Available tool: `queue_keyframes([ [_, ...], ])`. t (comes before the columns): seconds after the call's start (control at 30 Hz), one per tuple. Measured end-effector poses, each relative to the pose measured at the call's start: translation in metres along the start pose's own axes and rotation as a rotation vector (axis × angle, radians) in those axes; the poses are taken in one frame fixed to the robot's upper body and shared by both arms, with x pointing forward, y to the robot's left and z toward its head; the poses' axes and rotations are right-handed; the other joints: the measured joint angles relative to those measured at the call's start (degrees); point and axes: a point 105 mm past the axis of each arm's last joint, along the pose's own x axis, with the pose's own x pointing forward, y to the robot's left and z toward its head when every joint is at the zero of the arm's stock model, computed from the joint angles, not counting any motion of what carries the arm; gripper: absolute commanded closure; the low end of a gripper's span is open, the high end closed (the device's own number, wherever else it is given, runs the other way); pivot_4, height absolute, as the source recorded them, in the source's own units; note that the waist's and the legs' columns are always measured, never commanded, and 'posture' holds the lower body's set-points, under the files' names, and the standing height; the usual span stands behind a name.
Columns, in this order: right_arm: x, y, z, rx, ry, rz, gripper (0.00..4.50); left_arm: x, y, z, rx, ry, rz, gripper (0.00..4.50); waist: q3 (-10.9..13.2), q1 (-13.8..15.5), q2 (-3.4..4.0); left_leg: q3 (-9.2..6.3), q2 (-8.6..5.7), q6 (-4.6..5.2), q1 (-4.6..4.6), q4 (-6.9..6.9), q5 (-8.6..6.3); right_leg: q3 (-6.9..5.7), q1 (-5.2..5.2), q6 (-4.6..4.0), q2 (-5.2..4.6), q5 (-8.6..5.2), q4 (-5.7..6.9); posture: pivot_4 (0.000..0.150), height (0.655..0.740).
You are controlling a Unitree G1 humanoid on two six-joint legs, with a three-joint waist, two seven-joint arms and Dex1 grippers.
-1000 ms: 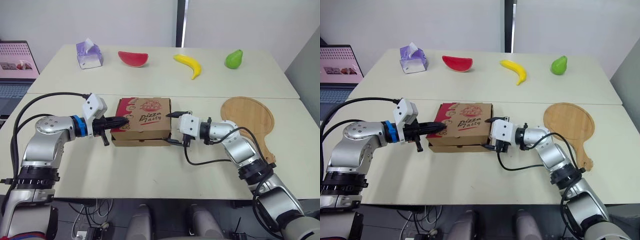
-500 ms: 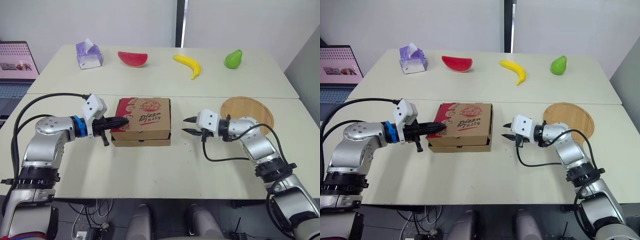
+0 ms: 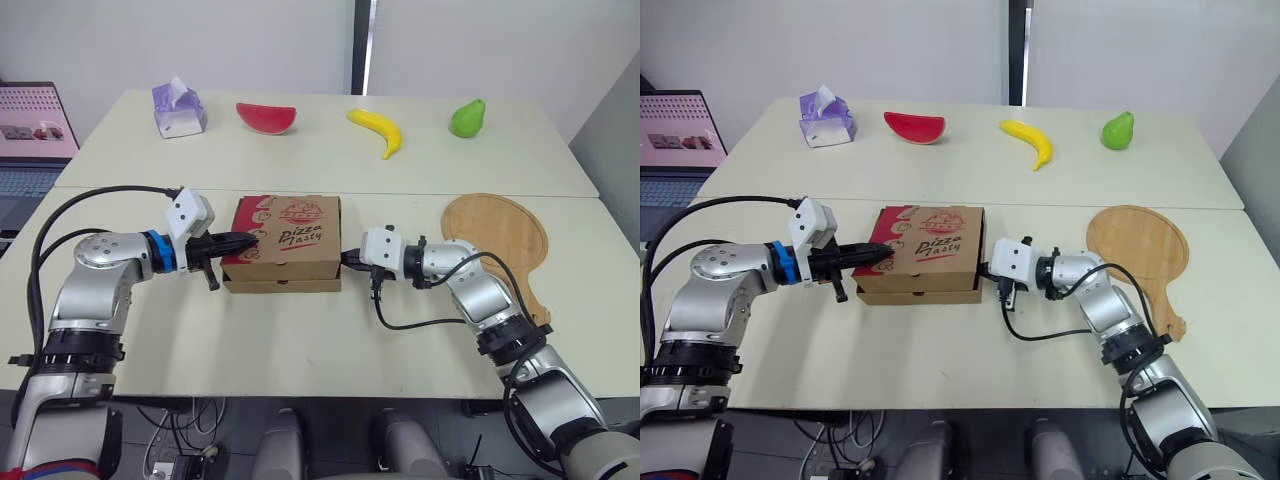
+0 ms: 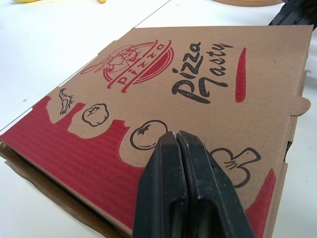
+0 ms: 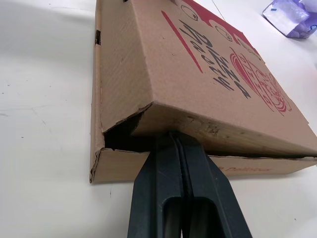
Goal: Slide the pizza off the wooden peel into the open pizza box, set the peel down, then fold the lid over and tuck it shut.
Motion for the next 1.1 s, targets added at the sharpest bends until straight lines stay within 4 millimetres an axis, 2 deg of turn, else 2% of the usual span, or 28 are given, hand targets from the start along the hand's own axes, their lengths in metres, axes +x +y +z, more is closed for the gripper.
queue_keyframes([
  [0.37,-0.005,-0.002,-0.002,0.000,0.011,-0.018,4.45,0.001,0.000,-0.001,0.011,0.001,0.001,4.50,0.0,0.0,0.00,0.00,-0.01,0.00,0.00,0.00,0.00,0.00,0.00,0.00,0.00,0.00,0.00,0.150,0.7400],
  [0.53,-0.018,-0.019,-0.008,-0.016,0.026,-0.097,4.45,0.001,0.000,-0.001,0.009,0.003,0.001,4.50,0.0,0.0,0.00,0.01,-0.01,0.00,0.00,0.01,0.00,0.01,0.01,0.00,0.00,0.00,0.00,0.150,0.7400],
  [0.63,-0.019,-0.029,0.006,0.027,-0.035,-0.140,4.45,0.001,-0.001,-0.002,0.007,0.006,0.001,4.50,0.0,0.0,0.00,0.00,0.00,0.00,0.01,0.00,0.00,0.01,0.01,0.00,0.00,0.00,0.02,0.150,0.7400],
  [0.83,0.004,-0.016,0.041,0.093,-0.141,-0.091,4.45,0.001,-0.001,-0.003,0.010,0.007,0.001,4.50,0.0,0.0,0.01,-0.01,0.00,0.00,0.01,0.01,0.00,0.01,0.01,0.00,0.00,0.00,0.03,0.150,0.7400],
  [0.97,0.011,-0.004,0.036,0.098,-0.092,-0.044,4.45,0.002,-0.001,-0.003,0.013,0.011,-0.003,4.50,0.0,0.0,0.00,-0.01,-0.02,0.00,0.01,0.02,0.00,0.00,0.02,0.00,-0.01,0.00,0.02,0.150,0.7400],
  [1.1,0.010,-0.002,0.032,0.076,-0.071,-0.037,4.45,0.002,-0.002,-0.005,0.019,0.025,-0.005,4.50,0.0,0.0,0.01,0.00,-0.02,0.01,0.18,-0.01,0.00,0.01,0.18,0.00,-0.01,0.00,-0.01,0.150,0.7400],
])
